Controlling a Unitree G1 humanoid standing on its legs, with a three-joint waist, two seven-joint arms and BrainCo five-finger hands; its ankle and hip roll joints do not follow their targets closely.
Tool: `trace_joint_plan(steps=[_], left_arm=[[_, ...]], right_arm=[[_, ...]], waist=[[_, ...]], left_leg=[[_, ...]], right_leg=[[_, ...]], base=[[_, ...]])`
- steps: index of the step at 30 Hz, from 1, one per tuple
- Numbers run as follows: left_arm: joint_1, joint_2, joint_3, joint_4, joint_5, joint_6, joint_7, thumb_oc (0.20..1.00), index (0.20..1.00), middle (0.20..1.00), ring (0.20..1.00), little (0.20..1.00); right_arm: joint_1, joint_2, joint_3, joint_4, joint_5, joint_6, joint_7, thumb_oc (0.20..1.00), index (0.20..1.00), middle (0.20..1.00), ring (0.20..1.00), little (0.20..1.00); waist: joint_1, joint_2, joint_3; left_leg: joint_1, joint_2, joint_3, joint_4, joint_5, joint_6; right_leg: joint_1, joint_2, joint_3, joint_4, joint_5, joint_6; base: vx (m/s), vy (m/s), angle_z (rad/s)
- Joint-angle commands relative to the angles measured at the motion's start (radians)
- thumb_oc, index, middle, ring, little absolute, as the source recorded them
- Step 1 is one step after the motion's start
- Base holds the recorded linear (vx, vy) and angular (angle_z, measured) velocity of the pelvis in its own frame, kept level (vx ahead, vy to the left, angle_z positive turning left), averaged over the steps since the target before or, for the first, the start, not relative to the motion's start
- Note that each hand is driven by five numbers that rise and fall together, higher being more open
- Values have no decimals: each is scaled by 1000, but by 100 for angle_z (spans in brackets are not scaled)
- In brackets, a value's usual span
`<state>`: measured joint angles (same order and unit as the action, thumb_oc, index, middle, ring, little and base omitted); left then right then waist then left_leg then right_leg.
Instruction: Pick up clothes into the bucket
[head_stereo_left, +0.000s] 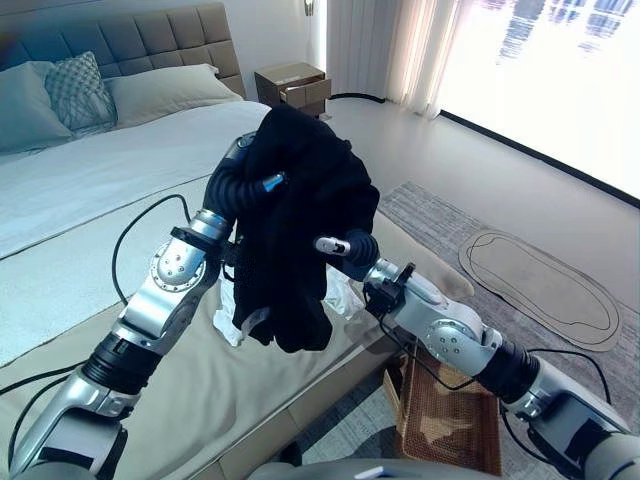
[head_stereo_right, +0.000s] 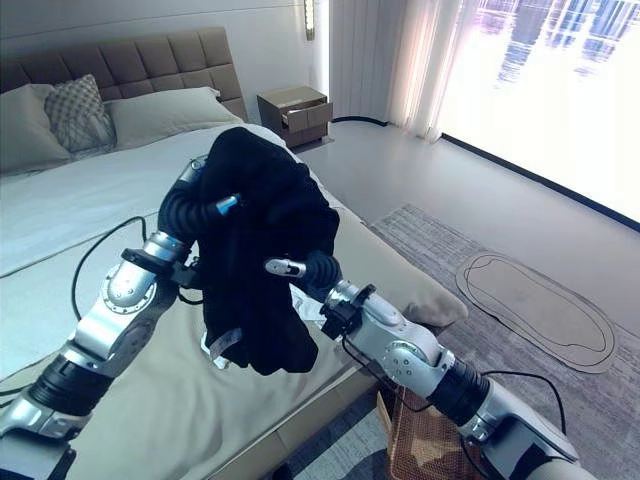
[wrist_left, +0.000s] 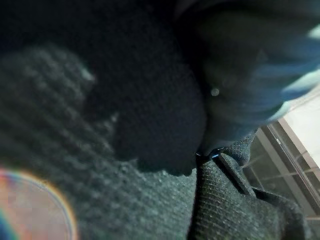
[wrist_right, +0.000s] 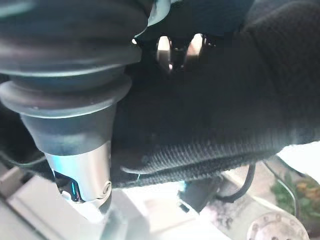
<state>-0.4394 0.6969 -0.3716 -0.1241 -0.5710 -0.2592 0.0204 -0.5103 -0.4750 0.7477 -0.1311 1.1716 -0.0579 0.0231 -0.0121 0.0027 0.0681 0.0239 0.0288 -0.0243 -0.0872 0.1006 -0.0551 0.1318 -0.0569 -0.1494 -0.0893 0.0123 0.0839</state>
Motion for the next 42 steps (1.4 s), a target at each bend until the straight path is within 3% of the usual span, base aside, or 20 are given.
trace_joint_plan(steps=[1, 7, 13, 14, 15, 16, 17, 18, 25, 39, 40, 41, 42], left_arm=[[-153, -77, -159, 62, 35, 13, -8, 200, 200, 200, 200, 200], [-253, -185, -248, 99, 66, 26, 36, 200, 200, 200, 200, 200], [-319, -258, -291, 119, 56, 25, 62, 200, 200, 200, 200, 200], [-328, -268, -297, 120, 54, 25, 65, 200, 200, 200, 200, 200], [-328, -268, -297, 120, 54, 25, 65, 200, 200, 200, 200, 200], [-345, -288, -306, 123, 53, 27, 70, 200, 200, 200, 200, 200], [-345, -289, -306, 123, 53, 27, 70, 200, 200, 200, 200, 200], [-350, -311, -317, 124, 51, 31, 72, 200, 200, 200, 200, 200], [-346, -330, -322, 134, 48, 35, 79, 200, 200, 200, 200, 200], [-266, -269, -261, 142, 66, 39, 91, 200, 200, 200, 200, 200], [-255, -260, -249, 142, 66, 37, 93, 235, 235, 235, 235, 235], [-246, -254, -239, 141, 64, 36, 94, 360, 360, 360, 360, 360], [-234, -250, -223, 140, 65, 34, 101, 1000, 1000, 1000, 1000, 1000]], right_arm=[[-140, 206, -5, -131, -34, -72, 19, 1000, 1000, 1000, 1000, 1000], [-101, 288, 19, -82, -78, -64, -34, 1000, 1000, 1000, 1000, 1000], [-104, 303, 26, -84, -93, -75, -54, 1000, 1000, 1000, 1000, 1000], [-102, 307, 26, -85, -94, -77, -57, 887, 887, 887, 887, 887], [-102, 307, 26, -85, -94, -77, -57, 887, 887, 887, 887, 887], [-95, 308, 21, -88, -95, -84, -62, 520, 520, 520, 520, 520], [-95, 308, 21, -88, -95, -84, -62, 442, 442, 442, 442, 442], [-90, 312, 20, -96, -100, -89, -65, 200, 200, 200, 200, 200], [-81, 308, 18, -118, -100, -102, -65, 200, 200, 200, 200, 200], [-60, 257, -25, -176, -108, -126, -56, 200, 200, 200, 200, 200], [-57, 247, -38, -184, -116, -130, -54, 200, 200, 200, 200, 200], [-55, 240, -51, -195, -122, -136, -54, 200, 200, 200, 200, 200], [-53, 230, -69, -201, -133, -144, -54, 200, 200, 200, 200, 200]], waist=[[-22, -49, -4], [-30, -47, 0], [-36, -48, 6], [-38, -49, 8], [-38, -49, 8], [-40, -50, 7], [-40, -50, 7], [-43, -51, 5], [-49, -49, 8], [-50, -48, 14], [-50, -48, 14], [-50, -48, 13], [-50, -48, 13]], left_leg=[[69, -19, 54, 41, -117, 5], [60, -24, 45, 45, -117, 9], [56, -27, 38, 48, -118, 12], [56, -28, 37, 48, -118, 12], [56, -28, 37, 48, -118, 12], [57, -29, 36, 49, -119, 14], [57, -29, 36, 49, -119, 14], [58, -31, 34, 49, -120, 15], [60, -32, 34, 48, -121, 19], [66, -32, 45, 46, -124, 23], [67, -31, 45, 46, -124, 23], [68, -31, 44, 46, -125, 23], [69, -31, 43, 46, -125, 24]], right_leg=[[-37, -21, 23, 38, -28, 14], [-44, -25, 24, 44, -30, 14], [-51, -27, 30, 51, -30, 13], [-51, -27, 33, 51, -30, 12], [-51, -27, 33, 51, -30, 12], [-51, -27, 35, 52, -30, 12], [-51, -27, 35, 52, -30, 12], [-50, -27, 38, 52, -31, 12], [-54, -28, 47, 56, -29, 14], [-56, -26, 58, 59, -28, 16], [-56, -26, 58, 59, -29, 17], [-55, -27, 57, 60, -29, 16], [-54, -26, 56, 60, -30, 16]], base=[[0, 0, 0], [0, 0, 0], [0, 0, 0], [0, 0, 0], [-1, 6, 7], [2, 2, 6], [10, 12, 4], [0, 0, 0], [0, 0, 0], [0, 0, 0], [0, 0, 0], [0, 0, 0], [0, 0, 0]])
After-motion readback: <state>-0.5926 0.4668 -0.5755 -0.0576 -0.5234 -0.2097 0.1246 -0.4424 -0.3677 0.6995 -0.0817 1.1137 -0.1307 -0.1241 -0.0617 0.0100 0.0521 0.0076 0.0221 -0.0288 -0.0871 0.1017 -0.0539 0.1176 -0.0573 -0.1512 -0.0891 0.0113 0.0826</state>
